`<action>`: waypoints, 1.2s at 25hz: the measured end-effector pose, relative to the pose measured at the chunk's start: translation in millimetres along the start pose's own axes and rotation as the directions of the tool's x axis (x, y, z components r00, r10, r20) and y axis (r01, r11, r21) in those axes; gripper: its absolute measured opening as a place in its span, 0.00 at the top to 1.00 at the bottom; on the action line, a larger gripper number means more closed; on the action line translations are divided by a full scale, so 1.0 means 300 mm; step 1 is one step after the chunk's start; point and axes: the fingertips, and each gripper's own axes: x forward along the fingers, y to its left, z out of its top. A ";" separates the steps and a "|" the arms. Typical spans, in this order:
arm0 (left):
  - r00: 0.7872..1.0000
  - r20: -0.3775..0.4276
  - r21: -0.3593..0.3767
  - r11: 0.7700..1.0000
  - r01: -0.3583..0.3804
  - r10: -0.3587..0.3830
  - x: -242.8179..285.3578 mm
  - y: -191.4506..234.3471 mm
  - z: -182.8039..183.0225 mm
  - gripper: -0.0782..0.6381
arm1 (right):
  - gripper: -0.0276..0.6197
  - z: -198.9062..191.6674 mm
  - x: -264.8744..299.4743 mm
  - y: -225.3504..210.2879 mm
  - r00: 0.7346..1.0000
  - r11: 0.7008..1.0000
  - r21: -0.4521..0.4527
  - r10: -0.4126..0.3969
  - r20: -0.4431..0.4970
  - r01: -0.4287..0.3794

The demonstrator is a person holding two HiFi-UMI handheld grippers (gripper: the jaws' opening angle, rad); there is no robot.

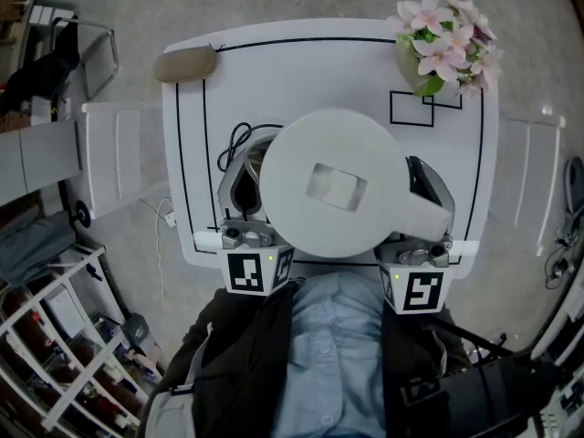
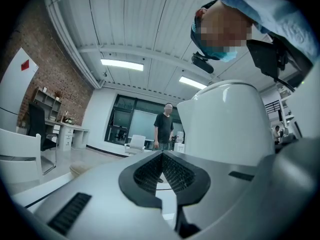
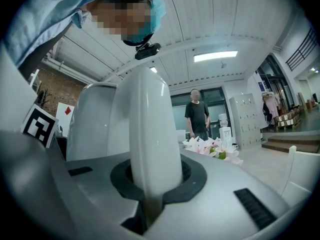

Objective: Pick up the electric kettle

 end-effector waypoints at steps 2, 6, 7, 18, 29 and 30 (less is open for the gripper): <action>1.000 0.015 0.006 1.000 -0.005 0.005 -0.018 -0.006 0.026 0.88 | 0.90 0.026 -0.013 0.006 1.000 1.000 -0.003 0.007 0.015 -0.007; 0.998 0.053 0.021 1.000 -0.015 0.013 -0.057 -0.023 0.086 0.88 | 0.90 0.088 -0.042 0.019 0.998 1.000 0.001 0.022 0.051 -0.022; 0.998 0.062 0.024 1.000 -0.016 0.015 -0.069 -0.029 0.104 0.88 | 0.90 0.105 -0.052 0.023 0.998 1.000 0.002 0.025 0.060 -0.025; 0.987 0.154 0.031 0.998 -0.046 0.041 -0.219 -0.076 0.272 0.88 | 0.90 0.222 -0.169 0.080 0.991 0.996 -0.035 0.087 0.104 -0.084; 0.978 0.206 0.041 0.998 -0.054 0.044 -0.312 -0.089 0.380 0.88 | 0.90 0.308 -0.229 0.136 0.987 0.994 -0.048 0.101 0.124 -0.096; 0.977 0.209 0.042 0.998 -0.054 0.044 -0.320 -0.089 0.386 0.88 | 0.90 0.311 -0.233 0.140 0.987 0.994 -0.048 0.101 0.124 -0.096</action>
